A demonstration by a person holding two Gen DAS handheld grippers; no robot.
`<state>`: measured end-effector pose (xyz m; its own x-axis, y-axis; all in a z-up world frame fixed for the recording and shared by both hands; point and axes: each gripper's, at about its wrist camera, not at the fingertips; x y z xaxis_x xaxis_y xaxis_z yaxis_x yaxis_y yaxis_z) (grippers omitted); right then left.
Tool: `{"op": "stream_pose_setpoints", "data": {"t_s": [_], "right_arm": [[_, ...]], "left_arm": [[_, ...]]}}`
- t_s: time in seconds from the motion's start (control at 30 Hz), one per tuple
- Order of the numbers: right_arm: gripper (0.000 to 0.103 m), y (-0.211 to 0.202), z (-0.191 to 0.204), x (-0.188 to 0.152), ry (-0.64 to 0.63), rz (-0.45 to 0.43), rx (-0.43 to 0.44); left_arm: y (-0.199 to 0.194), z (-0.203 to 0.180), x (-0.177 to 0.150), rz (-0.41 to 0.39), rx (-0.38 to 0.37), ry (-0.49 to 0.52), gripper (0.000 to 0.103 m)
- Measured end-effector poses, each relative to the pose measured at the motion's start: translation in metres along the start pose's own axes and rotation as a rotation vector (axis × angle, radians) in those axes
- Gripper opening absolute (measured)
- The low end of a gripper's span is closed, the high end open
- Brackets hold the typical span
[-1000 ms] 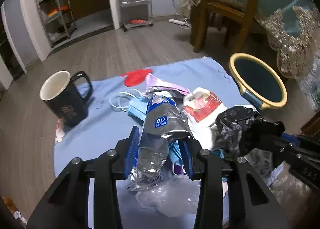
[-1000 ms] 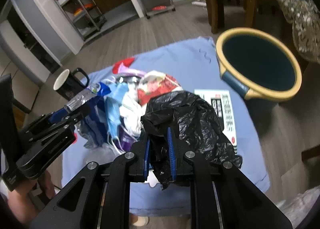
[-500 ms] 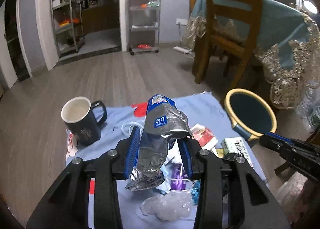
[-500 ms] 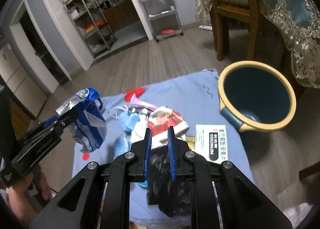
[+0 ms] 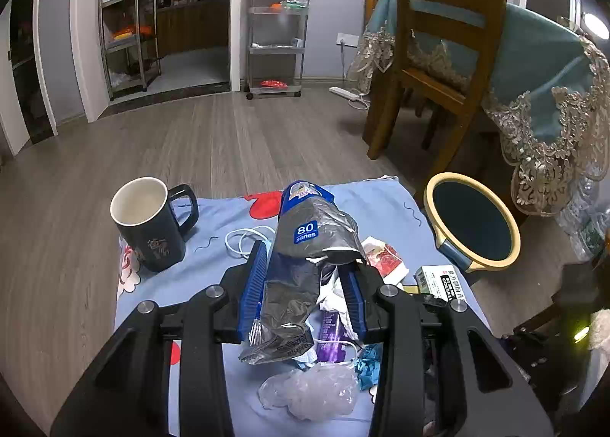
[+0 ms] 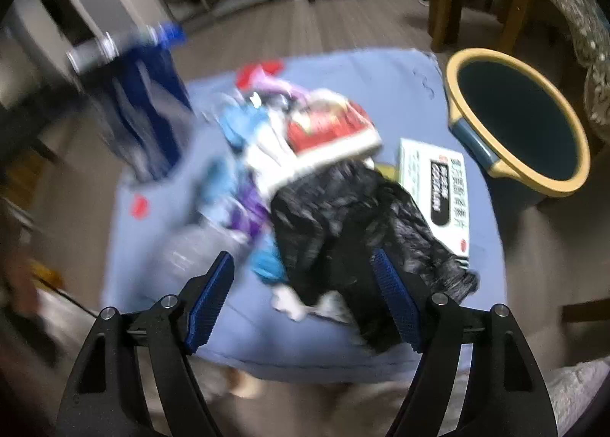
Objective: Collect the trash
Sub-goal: 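Carry the black bag and wipes packet over the bin and release both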
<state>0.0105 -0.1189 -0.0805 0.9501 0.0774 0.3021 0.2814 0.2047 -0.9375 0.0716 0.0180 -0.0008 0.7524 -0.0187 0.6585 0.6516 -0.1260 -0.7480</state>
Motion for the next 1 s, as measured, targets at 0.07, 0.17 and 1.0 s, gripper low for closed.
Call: {"op": "stream_pose_setpoints", "data": {"t_s": [0.07,0.17,1.0], "right_arm": [[0.043,0.009,-0.003,0.0,0.017,0.031,-0.018],[0.016,0.013,-0.015,0.001,0.07,0.045,0.026],[0.013,-0.113,-0.171,0.088,0.336,-0.425,0.025]], "left_arm": [[0.0,0.002,0.0,0.002,-0.007,-0.008,0.038],[0.0,0.003,0.0,0.0,-0.008,-0.007,0.038],[0.0,-0.106,0.055,-0.042,-0.201,0.208,0.038]]}}
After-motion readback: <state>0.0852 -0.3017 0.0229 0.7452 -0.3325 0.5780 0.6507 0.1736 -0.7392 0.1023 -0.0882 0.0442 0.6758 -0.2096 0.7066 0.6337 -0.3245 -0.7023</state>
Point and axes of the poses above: each gripper's, at about its wrist camera, not at the fingertips, and y roughly the way its jaws point, z to its left, x to its top, and after that the axes turned 6 degrees about z, right-handed
